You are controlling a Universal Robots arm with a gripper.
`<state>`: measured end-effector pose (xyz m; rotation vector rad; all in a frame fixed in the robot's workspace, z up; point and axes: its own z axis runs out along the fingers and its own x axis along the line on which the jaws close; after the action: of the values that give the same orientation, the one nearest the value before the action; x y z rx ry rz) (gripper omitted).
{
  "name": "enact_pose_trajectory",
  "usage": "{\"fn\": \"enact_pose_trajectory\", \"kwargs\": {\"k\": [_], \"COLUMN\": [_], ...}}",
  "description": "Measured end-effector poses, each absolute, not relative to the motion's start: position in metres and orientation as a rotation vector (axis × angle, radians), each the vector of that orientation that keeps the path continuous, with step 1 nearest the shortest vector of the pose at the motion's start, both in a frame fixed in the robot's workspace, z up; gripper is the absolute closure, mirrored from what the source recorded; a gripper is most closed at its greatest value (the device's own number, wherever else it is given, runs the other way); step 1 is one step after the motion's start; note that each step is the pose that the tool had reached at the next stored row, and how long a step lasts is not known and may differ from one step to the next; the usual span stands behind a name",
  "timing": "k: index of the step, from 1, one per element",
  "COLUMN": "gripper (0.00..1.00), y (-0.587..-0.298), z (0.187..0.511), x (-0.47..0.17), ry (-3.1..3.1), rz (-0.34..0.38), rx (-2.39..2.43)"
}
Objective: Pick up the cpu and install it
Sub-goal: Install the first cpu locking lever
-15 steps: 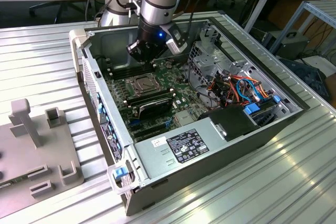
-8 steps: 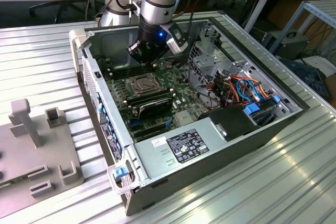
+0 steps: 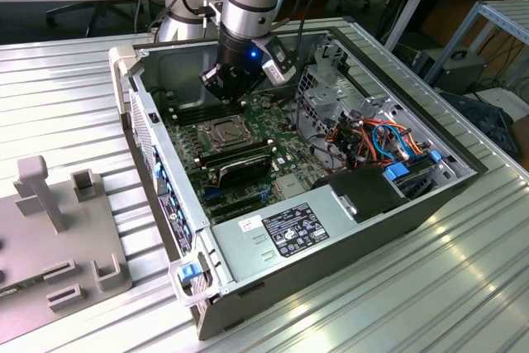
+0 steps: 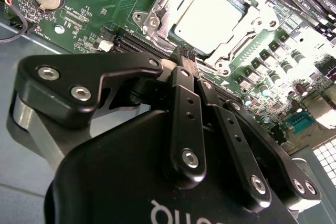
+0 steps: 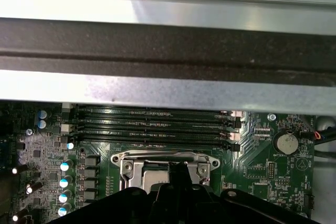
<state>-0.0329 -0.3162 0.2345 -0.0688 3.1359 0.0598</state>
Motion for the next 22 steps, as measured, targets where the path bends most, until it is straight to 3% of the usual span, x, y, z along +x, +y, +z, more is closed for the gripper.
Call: {"fn": "enact_pose_trajectory", "kwargs": {"k": [11, 22], "gripper": [0.89, 0.89], "y": [-0.321, -0.347], "z": [0.234, 0.234], "x": [-0.033, -0.043], "ry": [3.136, 3.132], "rz": [0.058, 0.058], "rx": [-0.069, -0.069]}}
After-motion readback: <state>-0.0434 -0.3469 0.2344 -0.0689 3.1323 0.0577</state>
